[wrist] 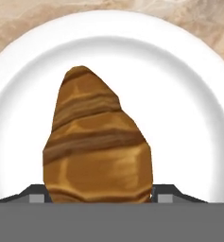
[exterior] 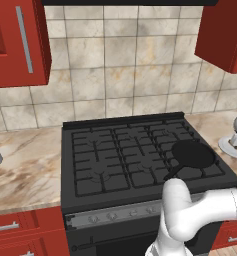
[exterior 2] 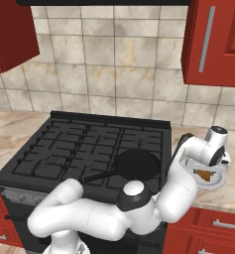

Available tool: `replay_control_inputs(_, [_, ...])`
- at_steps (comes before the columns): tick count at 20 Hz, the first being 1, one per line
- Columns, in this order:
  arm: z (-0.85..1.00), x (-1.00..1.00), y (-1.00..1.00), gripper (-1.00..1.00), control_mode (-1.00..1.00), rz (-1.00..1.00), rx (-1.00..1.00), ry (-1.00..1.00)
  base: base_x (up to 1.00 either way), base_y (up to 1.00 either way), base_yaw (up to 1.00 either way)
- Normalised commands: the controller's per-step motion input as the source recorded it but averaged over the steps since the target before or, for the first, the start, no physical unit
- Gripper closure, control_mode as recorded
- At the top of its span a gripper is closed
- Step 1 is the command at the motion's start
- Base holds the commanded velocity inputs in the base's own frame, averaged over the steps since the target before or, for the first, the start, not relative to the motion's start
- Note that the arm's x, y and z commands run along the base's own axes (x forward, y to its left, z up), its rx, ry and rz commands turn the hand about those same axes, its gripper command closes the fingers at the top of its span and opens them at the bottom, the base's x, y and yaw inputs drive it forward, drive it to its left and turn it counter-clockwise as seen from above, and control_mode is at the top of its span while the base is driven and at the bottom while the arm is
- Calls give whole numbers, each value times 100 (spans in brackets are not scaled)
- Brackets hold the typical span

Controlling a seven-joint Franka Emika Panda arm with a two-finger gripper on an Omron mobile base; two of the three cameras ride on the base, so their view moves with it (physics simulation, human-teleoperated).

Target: Pick the croissant and place it on the pan. Then turn on the stove to warm the croissant.

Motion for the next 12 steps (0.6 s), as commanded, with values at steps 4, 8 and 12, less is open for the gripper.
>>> replay_control_inputs(4, [-45, -23, 11, 100, -100, 2, 0, 0, 0, 0, 0])
replay_control_inputs(8, [-15, -21, 2, 100, -100, 1, 0, -4, 0, 0, 0])
replay_control_inputs(12, [35, -51, -3, 100, -100, 0, 2, -12, 0, 0, 0])
